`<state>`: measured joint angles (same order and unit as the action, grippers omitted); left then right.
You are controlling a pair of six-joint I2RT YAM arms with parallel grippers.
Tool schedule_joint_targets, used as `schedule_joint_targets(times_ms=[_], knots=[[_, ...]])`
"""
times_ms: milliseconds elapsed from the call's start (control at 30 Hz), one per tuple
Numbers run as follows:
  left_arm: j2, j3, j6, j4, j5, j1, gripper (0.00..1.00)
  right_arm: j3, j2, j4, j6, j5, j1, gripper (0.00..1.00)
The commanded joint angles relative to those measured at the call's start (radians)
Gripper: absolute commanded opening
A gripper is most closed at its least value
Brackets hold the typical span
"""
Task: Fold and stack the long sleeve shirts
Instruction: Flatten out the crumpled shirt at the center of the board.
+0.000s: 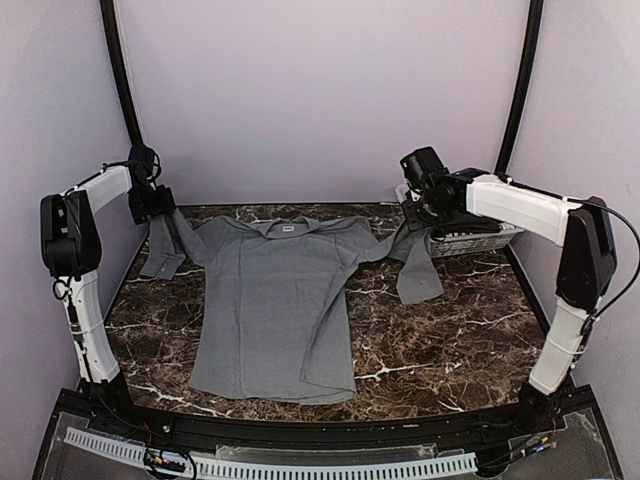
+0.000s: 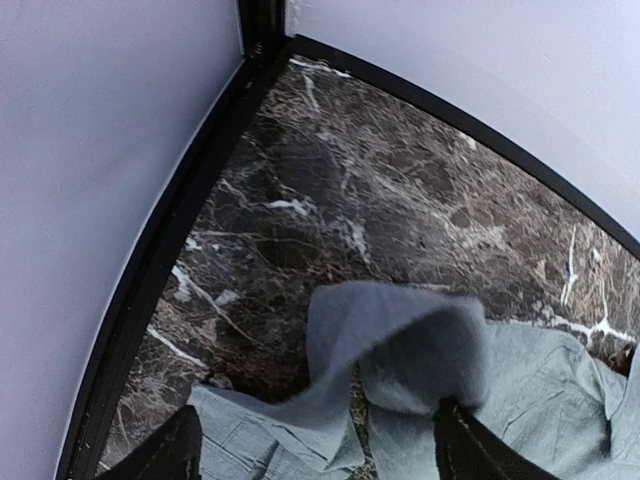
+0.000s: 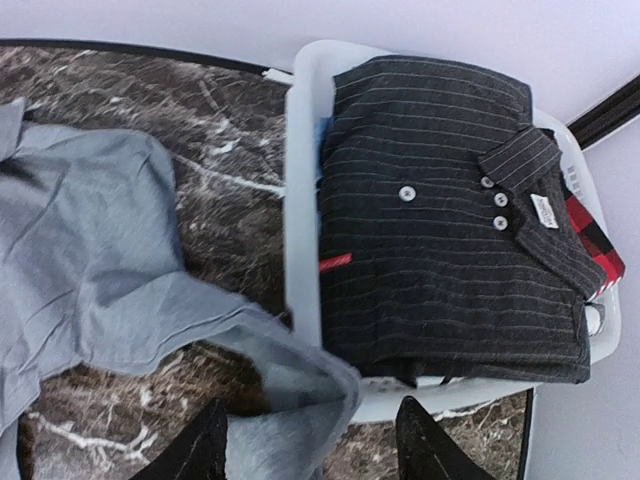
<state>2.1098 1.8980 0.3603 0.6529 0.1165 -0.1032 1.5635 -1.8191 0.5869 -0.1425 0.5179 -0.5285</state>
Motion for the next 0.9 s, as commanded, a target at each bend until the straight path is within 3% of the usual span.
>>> schedule_joint_targets(times_ms=[0, 233, 367, 700, 867], knots=[[-0.149, -0.108, -0.007, -0.021, 0.005, 0.072, 0.81, -0.085, 0.11, 0.031, -0.063, -0.104, -0.093, 0.55], [-0.299, -0.342, 0.029, -0.121, 0.017, 0.181, 0.94, -0.218, 0.151, -0.025, -0.206, -0.291, -0.301, 0.55], [-0.412, -0.485, 0.096, -0.195, -0.043, 0.216, 0.95, -0.249, 0.127, -0.057, -0.322, -0.314, -0.437, 0.54], [-0.757, -0.991, 0.323, -0.362, -0.174, 0.481, 0.95, -0.226, -0.01, -0.065, -0.545, -0.253, -0.671, 0.53], [-0.858, -1.151, 0.416, -0.397, -0.192, 0.595, 0.95, -0.22, -0.069, -0.053, -0.591, -0.247, -0.752, 0.52]])
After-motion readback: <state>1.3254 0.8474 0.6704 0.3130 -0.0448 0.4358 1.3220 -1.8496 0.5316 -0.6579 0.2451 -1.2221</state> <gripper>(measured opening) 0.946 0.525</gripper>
